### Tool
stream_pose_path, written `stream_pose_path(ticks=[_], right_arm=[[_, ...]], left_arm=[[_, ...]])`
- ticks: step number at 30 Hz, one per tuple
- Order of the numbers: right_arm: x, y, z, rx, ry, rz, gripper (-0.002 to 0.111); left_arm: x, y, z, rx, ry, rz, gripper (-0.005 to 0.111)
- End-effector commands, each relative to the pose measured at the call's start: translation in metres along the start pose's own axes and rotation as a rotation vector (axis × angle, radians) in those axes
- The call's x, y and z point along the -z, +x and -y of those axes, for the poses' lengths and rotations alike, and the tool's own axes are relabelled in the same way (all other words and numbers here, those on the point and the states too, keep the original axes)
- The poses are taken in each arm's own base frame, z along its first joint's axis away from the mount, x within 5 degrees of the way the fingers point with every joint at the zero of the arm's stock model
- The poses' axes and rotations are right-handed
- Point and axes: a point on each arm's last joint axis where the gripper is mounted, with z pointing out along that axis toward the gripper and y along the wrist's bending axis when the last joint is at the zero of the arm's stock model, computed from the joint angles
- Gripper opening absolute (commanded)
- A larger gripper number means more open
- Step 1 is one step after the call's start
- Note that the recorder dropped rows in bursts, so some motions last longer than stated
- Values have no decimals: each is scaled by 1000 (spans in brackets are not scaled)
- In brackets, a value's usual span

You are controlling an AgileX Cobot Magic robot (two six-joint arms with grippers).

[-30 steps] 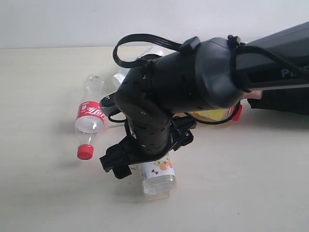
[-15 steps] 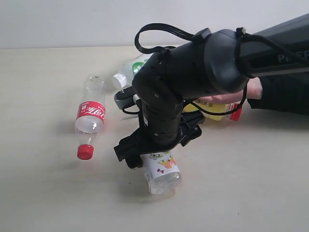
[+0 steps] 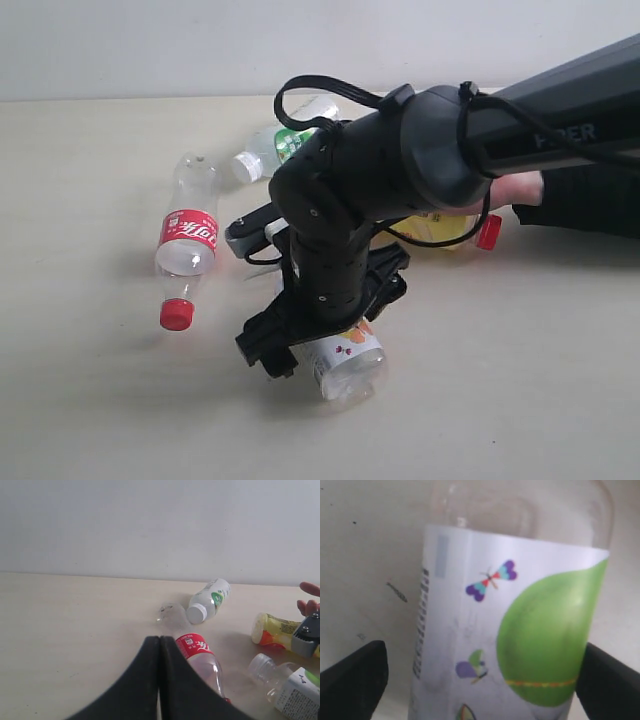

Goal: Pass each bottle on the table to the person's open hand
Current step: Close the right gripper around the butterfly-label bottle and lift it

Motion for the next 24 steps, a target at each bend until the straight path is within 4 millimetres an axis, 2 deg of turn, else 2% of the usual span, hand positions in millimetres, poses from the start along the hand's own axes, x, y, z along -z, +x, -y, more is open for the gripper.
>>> stream_pose_path(ticks=[1, 8, 11, 14, 17, 23, 24], right_arm=[[0, -2, 1, 47, 1, 15, 93], [0, -2, 0, 57, -4, 16, 90], [0, -2, 0, 57, -2, 10, 73], [0, -1, 1, 61, 3, -2, 49], [0, 0, 1, 59, 5, -11, 29], [1, -1, 1, 12, 3, -6, 0], [0, -1, 1, -3, 4, -4, 0]], left_arm=[[0, 1, 0, 3, -1, 6, 0], [0, 1, 0, 3, -1, 6, 0], [0, 1, 0, 3, -1, 6, 0], [0, 1, 0, 3, -1, 6, 0], [0, 1, 0, 3, -1, 6, 0], [0, 1, 0, 3, -1, 6, 0], [0, 1, 0, 3, -1, 6, 0]])
